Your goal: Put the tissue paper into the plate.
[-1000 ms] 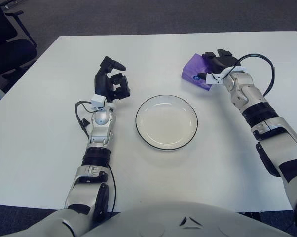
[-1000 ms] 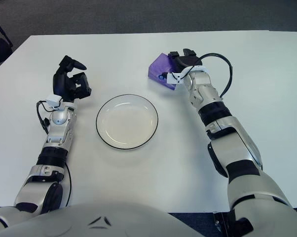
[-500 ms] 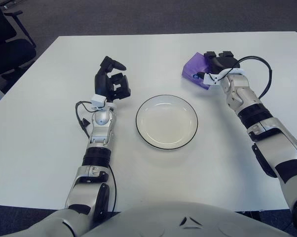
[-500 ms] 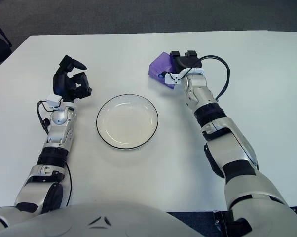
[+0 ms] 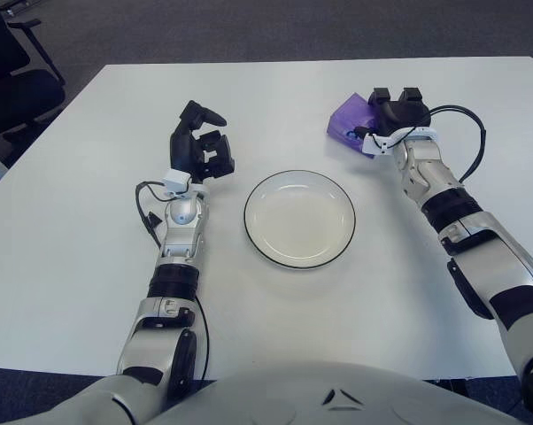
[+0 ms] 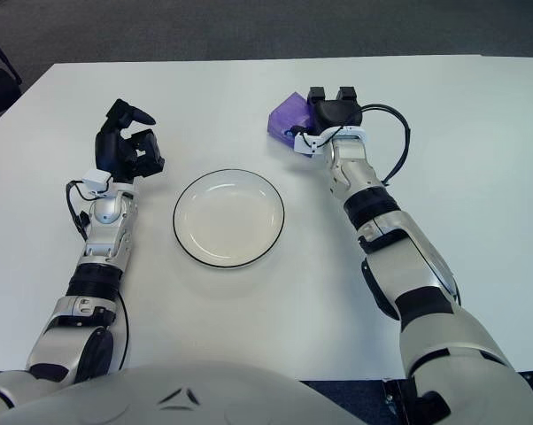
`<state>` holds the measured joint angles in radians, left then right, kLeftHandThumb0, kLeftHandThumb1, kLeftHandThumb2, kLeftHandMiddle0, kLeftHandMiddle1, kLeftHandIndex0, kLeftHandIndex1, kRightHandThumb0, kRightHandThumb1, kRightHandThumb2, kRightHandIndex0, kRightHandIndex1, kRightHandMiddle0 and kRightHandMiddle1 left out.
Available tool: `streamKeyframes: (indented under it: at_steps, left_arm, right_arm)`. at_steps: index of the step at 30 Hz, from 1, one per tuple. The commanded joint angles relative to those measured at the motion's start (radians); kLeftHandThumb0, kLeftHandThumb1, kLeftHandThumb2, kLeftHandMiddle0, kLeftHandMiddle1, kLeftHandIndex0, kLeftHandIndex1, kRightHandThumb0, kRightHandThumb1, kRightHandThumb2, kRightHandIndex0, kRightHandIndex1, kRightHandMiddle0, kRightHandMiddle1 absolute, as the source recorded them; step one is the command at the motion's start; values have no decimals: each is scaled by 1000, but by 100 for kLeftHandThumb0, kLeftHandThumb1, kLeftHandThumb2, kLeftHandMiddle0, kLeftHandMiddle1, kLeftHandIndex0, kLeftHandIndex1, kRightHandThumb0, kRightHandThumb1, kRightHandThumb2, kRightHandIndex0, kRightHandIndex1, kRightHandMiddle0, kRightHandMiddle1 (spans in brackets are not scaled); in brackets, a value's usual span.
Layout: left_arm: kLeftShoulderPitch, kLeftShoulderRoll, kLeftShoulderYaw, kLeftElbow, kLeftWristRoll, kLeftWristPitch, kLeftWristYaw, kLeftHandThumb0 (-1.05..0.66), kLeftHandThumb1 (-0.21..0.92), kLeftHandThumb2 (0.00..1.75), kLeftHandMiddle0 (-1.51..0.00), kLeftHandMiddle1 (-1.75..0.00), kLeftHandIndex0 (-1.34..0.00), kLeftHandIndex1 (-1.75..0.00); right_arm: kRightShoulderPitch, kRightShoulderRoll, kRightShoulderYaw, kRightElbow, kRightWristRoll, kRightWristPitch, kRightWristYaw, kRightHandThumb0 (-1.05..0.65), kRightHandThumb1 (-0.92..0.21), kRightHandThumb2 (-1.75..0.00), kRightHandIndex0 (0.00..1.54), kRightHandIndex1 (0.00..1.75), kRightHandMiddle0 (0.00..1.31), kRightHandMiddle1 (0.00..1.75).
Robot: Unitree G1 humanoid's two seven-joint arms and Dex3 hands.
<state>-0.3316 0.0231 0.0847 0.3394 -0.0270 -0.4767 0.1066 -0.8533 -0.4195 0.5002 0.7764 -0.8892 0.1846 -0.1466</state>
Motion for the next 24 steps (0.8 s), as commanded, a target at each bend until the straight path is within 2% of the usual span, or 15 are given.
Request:
streamKeyframes:
  at_steps: [1, 4, 11, 17, 24]
  left_arm:
    - [220, -72, -16, 102, 7, 14, 20, -45, 41, 121, -130, -175, -54, -175]
    - [220, -73, -16, 101, 9, 14, 21, -45, 41, 120, -130, -175, -54, -175]
    - [221, -75, -13, 100, 0, 12, 14, -45, 41, 121, -130, -175, -54, -175]
    - [219, -75, -12, 101, -1, 12, 13, -45, 41, 121, -130, -175, -54, -175]
    - [215, -73, -11, 104, -1, 12, 12, -45, 41, 121, -130, -175, -54, -175]
  right_arm:
    - [98, 19, 29, 127, 15, -41, -23, -2, -34, -121, 63, 151, 44, 173]
    - [101, 24, 17, 148, 33, -67, -67, -1, -26, -130, 74, 146, 50, 174]
    - [113, 27, -19, 187, 87, -182, -189, 0, -15, -142, 84, 147, 53, 175]
    - [107, 26, -33, 216, 114, -234, -206, 0, -11, -148, 87, 151, 54, 175]
    - [96, 26, -41, 234, 131, -248, -201, 0, -8, -152, 89, 150, 57, 175]
